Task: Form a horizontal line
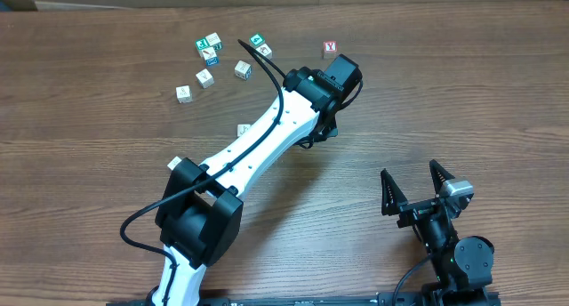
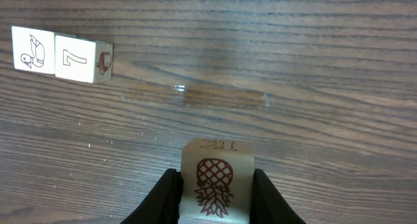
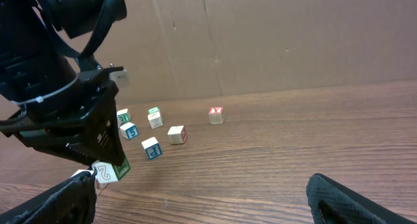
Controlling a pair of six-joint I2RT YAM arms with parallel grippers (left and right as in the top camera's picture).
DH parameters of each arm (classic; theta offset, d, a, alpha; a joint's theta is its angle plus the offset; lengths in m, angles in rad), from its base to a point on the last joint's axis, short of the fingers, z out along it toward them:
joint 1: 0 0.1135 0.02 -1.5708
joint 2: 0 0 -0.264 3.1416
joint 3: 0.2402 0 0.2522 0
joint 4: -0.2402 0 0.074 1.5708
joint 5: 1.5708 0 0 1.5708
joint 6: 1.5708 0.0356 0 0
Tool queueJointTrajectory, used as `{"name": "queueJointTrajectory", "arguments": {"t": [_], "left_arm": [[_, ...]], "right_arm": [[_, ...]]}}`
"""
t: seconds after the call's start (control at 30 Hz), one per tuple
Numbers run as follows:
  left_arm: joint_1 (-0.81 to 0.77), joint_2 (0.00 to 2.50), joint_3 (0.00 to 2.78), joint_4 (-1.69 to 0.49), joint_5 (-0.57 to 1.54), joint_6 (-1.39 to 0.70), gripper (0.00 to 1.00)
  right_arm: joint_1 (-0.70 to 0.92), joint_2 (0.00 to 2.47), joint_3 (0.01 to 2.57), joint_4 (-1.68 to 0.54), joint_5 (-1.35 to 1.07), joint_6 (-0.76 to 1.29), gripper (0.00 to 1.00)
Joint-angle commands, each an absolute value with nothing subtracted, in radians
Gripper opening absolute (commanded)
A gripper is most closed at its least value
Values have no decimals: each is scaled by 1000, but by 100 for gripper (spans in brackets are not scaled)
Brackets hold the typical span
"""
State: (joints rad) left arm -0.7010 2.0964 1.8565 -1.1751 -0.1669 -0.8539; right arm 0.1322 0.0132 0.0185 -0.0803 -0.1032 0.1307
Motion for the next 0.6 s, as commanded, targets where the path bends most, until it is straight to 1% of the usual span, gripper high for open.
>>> {"name": "queueJointTrajectory", "arguments": {"t": [0.0,0.17,0.3,0.57], "left_arm": [[-714,2099,1837,-1152,-198,-830,4],[-714,2113,1835,-1143,-203,-824,4],[-714,2126,1834,-1135,-212,-781,4],[-715,2189,1833,-1132,-253,-781,4]], "right_arm": [[129,8,8,-76,-96,133,100],[129,8,8,-76,-96,133,100],[129,8,8,-76,-96,133,100],[129,8,8,-76,-96,133,100]]}}
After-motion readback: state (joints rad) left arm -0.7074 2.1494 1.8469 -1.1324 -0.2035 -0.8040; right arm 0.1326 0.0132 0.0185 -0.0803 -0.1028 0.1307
